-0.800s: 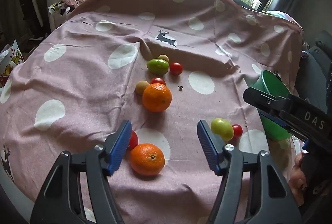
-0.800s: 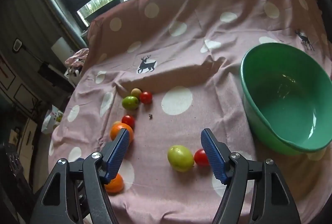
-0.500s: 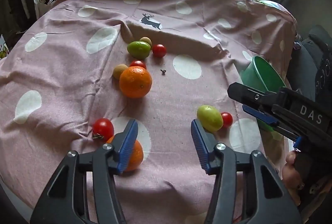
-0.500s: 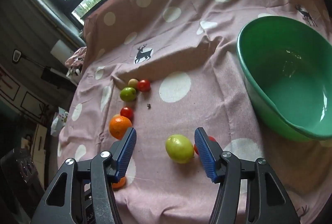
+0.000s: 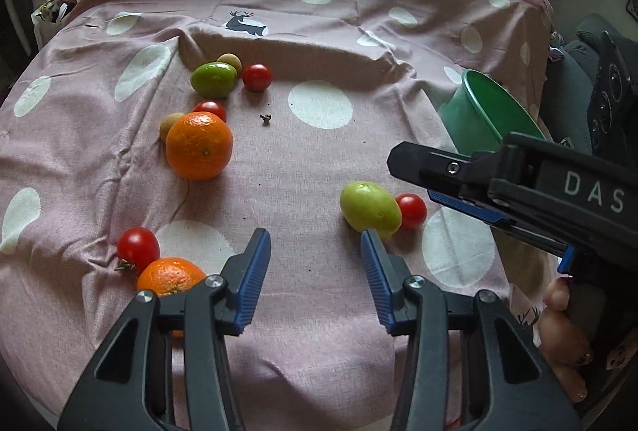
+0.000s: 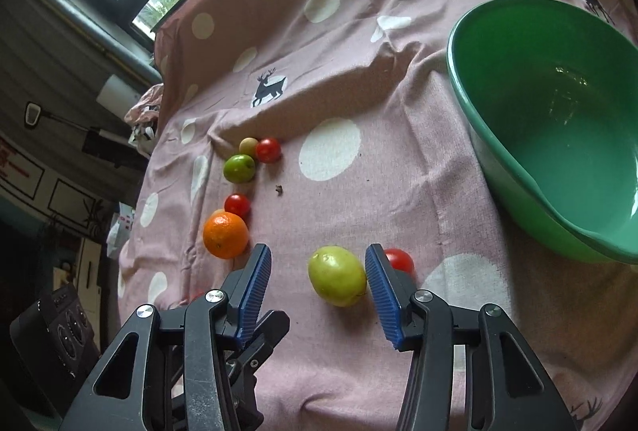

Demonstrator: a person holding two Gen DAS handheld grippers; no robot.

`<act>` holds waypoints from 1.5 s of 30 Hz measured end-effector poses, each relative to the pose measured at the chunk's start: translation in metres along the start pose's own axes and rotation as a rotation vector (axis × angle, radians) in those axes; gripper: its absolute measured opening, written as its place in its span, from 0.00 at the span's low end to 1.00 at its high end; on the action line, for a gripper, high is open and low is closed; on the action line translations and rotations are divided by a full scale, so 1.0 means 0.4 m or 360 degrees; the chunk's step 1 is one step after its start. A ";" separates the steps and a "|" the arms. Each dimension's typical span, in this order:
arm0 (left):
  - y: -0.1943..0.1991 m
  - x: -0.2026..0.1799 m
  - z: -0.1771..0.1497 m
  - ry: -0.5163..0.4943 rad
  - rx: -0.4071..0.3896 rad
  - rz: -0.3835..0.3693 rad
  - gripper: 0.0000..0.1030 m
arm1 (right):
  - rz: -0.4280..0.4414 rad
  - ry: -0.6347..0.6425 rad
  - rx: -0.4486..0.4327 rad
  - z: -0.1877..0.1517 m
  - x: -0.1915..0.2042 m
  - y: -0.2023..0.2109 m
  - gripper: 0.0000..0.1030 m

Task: Organize fruits
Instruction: 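Move the right gripper to the yellow-green lemon and close on it, then lift the lemon with the right gripper and carry it over the green bowl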

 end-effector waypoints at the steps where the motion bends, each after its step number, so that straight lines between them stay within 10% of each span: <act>1: -0.001 -0.002 -0.001 -0.0008 -0.0007 0.0004 0.45 | -0.0003 0.0004 0.0005 -0.001 -0.001 -0.003 0.51; 45: -0.087 -0.021 0.020 0.0193 0.0106 -0.0327 0.36 | -0.0065 0.0210 0.0202 -0.011 0.016 -0.103 0.46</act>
Point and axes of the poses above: each gripper's, at about its wrist camera, not at the fingertips, and y roughly against the way its jaws point, x to its left, z to its top, the point moved 7 cm from there along -y, roughly the way its jaws point, and after that the axes turned 1 degree about x, right-handed, at the moved point
